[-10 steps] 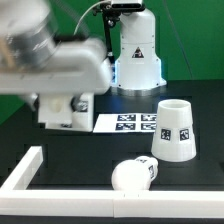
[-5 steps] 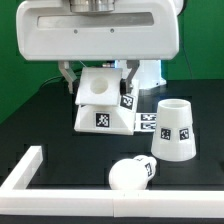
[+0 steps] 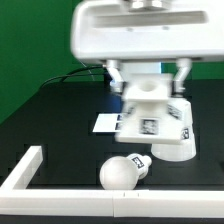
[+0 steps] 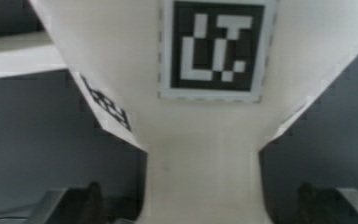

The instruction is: Assemble lamp

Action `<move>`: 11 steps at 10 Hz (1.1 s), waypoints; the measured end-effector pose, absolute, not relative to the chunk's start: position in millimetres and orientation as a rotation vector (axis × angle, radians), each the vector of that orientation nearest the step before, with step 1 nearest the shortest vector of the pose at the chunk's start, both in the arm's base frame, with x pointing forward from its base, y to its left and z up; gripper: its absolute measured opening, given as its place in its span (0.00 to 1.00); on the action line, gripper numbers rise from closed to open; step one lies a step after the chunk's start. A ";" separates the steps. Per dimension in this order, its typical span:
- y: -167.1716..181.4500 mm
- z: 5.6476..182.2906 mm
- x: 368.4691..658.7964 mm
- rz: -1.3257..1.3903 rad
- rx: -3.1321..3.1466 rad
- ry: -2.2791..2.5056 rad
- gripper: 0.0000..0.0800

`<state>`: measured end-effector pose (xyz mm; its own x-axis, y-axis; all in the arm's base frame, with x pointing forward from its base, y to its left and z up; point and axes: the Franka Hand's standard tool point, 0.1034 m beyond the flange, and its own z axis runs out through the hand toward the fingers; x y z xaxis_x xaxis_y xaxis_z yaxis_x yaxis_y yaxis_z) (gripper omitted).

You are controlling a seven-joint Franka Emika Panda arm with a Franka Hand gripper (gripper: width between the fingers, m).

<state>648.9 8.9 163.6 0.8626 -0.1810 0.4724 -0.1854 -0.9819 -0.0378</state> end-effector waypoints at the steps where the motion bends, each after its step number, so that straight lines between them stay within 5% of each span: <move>1: 30.0 159.1 648.1 0.860 3.010 -0.294 0.66; 5: 31.4 154.0 647.3 0.946 2.982 -0.304 0.66; 7: 80.1 127.8 633.0 0.974 2.994 -0.247 0.66; 9: 87.4 104.3 626.7 1.011 2.963 -0.237 0.66; 11: 87.1 107.9 628.5 1.006 2.965 -0.222 0.66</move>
Offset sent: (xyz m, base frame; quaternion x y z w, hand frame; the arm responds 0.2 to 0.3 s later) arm 0.0000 0.0000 0.0000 0.0000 0.0000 0.0000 1.0000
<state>628.5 87.1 107.9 0.7844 -0.1327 0.6059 -0.1345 -0.9900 -0.0427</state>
